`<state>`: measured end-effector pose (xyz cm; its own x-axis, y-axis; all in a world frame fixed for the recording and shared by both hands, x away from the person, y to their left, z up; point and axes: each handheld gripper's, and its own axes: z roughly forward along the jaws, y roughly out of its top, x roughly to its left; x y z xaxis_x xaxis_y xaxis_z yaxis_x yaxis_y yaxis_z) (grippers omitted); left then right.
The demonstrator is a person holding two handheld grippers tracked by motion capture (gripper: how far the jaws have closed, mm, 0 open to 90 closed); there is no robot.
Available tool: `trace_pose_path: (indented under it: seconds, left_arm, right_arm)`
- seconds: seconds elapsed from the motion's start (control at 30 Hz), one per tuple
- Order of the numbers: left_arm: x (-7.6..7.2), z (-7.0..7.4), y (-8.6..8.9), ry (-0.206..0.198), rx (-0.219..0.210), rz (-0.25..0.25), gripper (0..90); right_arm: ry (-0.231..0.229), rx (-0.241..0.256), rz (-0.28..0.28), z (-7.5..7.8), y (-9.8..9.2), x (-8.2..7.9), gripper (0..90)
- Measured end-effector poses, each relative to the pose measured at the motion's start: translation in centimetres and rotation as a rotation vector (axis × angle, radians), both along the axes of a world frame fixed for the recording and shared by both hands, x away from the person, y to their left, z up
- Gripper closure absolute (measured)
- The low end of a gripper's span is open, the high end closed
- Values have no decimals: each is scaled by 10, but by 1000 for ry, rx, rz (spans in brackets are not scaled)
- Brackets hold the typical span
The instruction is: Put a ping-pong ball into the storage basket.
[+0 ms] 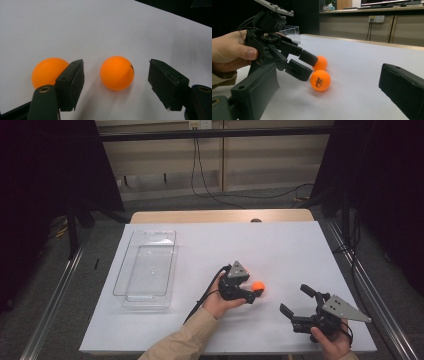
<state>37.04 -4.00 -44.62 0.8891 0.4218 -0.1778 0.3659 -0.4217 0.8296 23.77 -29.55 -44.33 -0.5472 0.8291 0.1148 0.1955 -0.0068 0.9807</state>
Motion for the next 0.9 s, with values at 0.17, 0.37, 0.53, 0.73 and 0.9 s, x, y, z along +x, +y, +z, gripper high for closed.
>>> trace_pose_path:
  seconds: [0.17,0.37,0.53,0.73,0.9]
  left_arm:
    - [1,-2,-2,0,17,-12,316]
    - [1,-1,-5,-3,33,-18,327]
    - [2,-2,-9,-4,48,-23,335]
    - [5,-4,-11,3,52,-23,361]
    - [6,-7,-16,6,62,-31,367]
  right_arm:
    - [0,0,0,0,0,0,16]
    - [0,0,0,0,0,0,16]
    - [-1,1,-2,0,-1,0,16]
    - [1,4,-1,0,0,0,16]
    - [1,-2,3,0,-1,0,16]
